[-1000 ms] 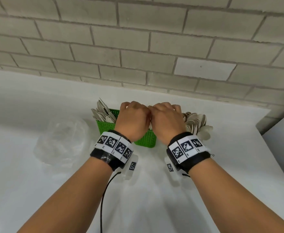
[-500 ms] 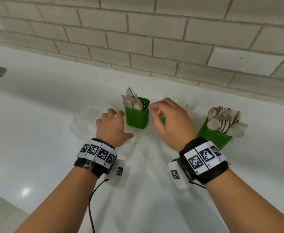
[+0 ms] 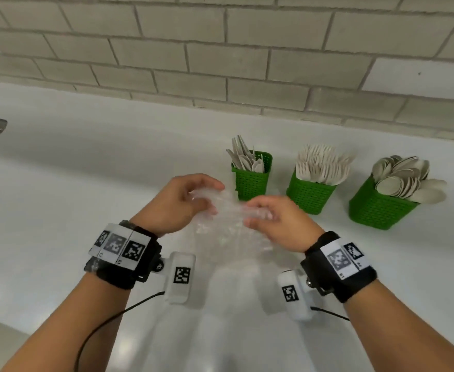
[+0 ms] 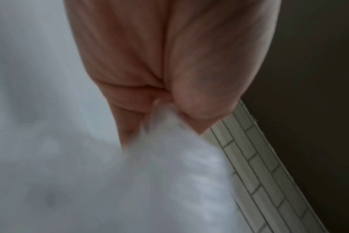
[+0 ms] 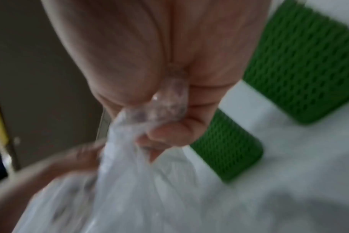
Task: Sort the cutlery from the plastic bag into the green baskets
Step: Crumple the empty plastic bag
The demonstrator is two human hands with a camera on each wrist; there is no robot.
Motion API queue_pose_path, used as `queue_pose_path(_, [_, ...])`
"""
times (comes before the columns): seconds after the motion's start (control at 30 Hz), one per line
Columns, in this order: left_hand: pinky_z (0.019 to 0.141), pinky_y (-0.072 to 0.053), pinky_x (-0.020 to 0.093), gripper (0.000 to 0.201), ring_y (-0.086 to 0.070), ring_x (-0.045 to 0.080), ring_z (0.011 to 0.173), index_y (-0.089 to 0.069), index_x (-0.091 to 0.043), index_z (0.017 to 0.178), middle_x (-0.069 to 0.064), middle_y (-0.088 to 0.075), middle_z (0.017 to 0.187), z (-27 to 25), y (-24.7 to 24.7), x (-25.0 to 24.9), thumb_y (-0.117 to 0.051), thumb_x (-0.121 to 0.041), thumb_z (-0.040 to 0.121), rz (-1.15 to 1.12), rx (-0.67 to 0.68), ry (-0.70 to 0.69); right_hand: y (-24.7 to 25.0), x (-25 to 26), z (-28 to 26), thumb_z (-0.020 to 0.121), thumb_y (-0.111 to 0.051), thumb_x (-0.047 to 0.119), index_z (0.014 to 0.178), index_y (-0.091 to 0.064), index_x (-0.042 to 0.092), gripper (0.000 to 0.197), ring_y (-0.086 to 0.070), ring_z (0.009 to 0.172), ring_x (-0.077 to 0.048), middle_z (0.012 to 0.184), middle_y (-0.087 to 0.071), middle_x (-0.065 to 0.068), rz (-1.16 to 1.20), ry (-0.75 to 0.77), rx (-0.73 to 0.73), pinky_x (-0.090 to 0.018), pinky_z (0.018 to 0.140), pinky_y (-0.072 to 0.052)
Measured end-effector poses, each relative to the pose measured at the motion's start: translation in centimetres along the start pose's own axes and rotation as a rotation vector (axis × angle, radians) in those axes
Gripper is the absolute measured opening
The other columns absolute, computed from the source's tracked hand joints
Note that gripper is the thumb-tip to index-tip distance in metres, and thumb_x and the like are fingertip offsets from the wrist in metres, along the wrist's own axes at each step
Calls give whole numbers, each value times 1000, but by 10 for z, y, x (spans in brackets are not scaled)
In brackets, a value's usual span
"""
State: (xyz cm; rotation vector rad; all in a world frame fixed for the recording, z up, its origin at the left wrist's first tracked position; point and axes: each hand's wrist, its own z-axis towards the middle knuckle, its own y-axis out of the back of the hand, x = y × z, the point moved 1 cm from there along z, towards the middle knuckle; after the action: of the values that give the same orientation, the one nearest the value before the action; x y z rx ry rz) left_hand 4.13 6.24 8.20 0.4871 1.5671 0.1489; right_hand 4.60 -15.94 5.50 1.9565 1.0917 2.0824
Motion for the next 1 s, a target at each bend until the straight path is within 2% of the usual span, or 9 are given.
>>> queue_pose_path(0.1, [84, -47, 18, 47, -60, 11, 101, -68, -30, 102, -11, -65, 116, 1, 29, -4, -55, 11, 84, 330, -98, -74, 41, 10, -26, 95, -61, 22, 94, -70, 10, 16, -59, 61, 9, 73, -69, 18, 47, -3, -123, -3, 63, -40])
queue_pose_path(0.17, [103, -40, 24, 50, -49, 4, 120, -61, -30, 120, -7, -52, 133, -3, 22, -29, -58, 3, 82, 373, -171, -293, 50, 10, -32, 96, -58, 28, 88, -65, 2, 29, -62, 65, -15, 73, -68, -3, -11, -20, -250, -36, 71, -51])
queue_pose_path(0.33, [109, -31, 13, 110, -39, -5, 133, -21, -36, 150, -15, -39, 149, -12, -65, -65, -87, -46, 63, 294, 314, -465, 44, 53, -43, 93, -60, 24, 72, -58, 0, 32, -50, 57, -29, 62, -56, -14, 0, 85, -325, -37, 57, -42])
queue_pose_path(0.5, [61, -41, 26, 14, -57, 2, 64, -61, -30, 76, -9, -64, 72, 23, -74, -26, -73, -23, 81, 480, 244, -396, 74, 55, -73, 87, -64, 6, 46, -43, 19, 48, -31, 47, -13, 47, -33, 7, 440, 134, -760, -22, 53, -33])
queue_pose_path(0.67, [65, -36, 27, 12, -52, 14, 67, -72, -24, 84, 3, -61, 74, 34, -62, -43, -63, -31, 89, 225, 283, -203, 74, 30, -98, 86, -71, 24, 80, -56, 12, 20, -53, 69, -6, 74, -55, 10, 269, 36, -986, -23, 69, -43])
queue_pose_path(0.77, [75, -42, 35, 33, -59, 26, 78, -69, -7, 85, 17, -65, 83, 33, -67, -55, -49, -33, 80, 56, 145, -149, 59, 39, -107, 68, -81, 51, 144, -33, 38, 91, -24, 142, -8, 149, -30, 3, -229, 94, -667, -16, 112, -23])
queue_pose_path(0.83, [76, -49, 36, 21, -66, 22, 82, -70, -13, 78, 12, -71, 87, 29, -74, -64, -52, -22, 82, -146, 71, -137, 46, 43, -102, 62, -87, 45, 151, -13, 47, 116, -1, 149, -7, 160, -2, 9, -353, 34, -406, -15, 114, -11])
queue_pose_path(0.9, [73, -53, 32, 22, -68, 11, 80, -71, -22, 73, 1, -72, 85, 25, -83, -71, -57, -9, 85, -409, 31, -93, 41, 35, -93, 75, -77, 18, 149, -26, 39, 93, -29, 140, -12, 155, -27, 3, -328, 49, -434, -26, 114, -33])
queue_pose_path(1.0, [94, -46, 28, 46, -56, -3, 109, -55, -21, 123, -1, -59, 119, 23, -85, -74, -59, -5, 80, -198, -13, -418, 45, 24, -87, 70, -46, 6, 102, -60, 21, 38, -56, 85, -15, 96, -59, 9, -381, 110, -744, -43, 74, -51])
